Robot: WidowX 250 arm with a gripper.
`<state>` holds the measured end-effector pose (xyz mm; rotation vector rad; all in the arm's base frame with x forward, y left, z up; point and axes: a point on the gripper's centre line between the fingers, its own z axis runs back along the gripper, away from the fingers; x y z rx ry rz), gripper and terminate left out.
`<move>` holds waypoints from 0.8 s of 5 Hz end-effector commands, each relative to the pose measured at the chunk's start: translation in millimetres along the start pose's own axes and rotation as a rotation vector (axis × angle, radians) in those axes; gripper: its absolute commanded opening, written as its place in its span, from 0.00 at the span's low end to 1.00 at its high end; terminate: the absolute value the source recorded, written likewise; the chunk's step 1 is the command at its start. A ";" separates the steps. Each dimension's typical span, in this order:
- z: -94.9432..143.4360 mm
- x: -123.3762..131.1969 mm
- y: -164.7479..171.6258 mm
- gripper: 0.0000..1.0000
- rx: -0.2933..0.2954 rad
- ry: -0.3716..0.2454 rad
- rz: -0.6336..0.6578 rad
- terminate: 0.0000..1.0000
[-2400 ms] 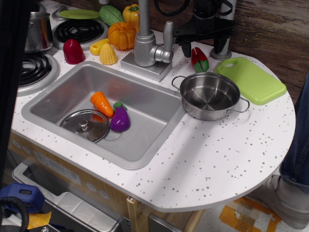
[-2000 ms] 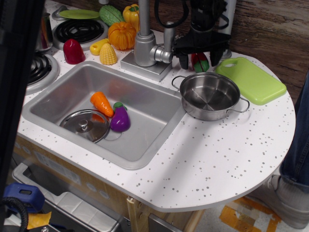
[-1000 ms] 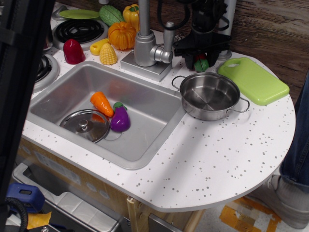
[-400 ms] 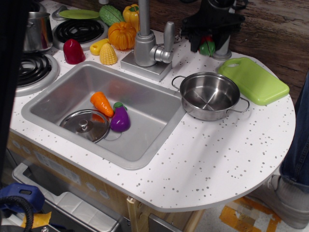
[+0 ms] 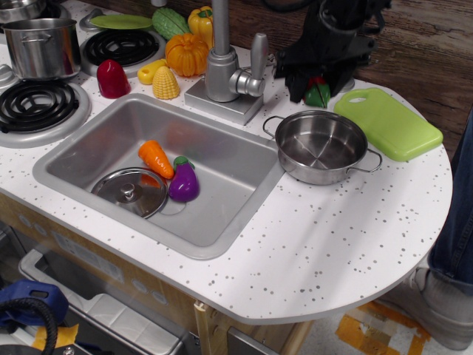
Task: Put pepper in pot or pan
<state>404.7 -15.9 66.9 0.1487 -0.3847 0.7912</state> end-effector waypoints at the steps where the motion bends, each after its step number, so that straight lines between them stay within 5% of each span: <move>1: 28.7 -3.9 -3.4 1.00 -0.107 -0.034 0.077 0.00; 3: 26.7 -14.6 -14.5 1.00 -0.180 -0.084 0.150 0.00; 4: 26.7 -14.6 -14.5 1.00 -0.180 -0.084 0.150 1.00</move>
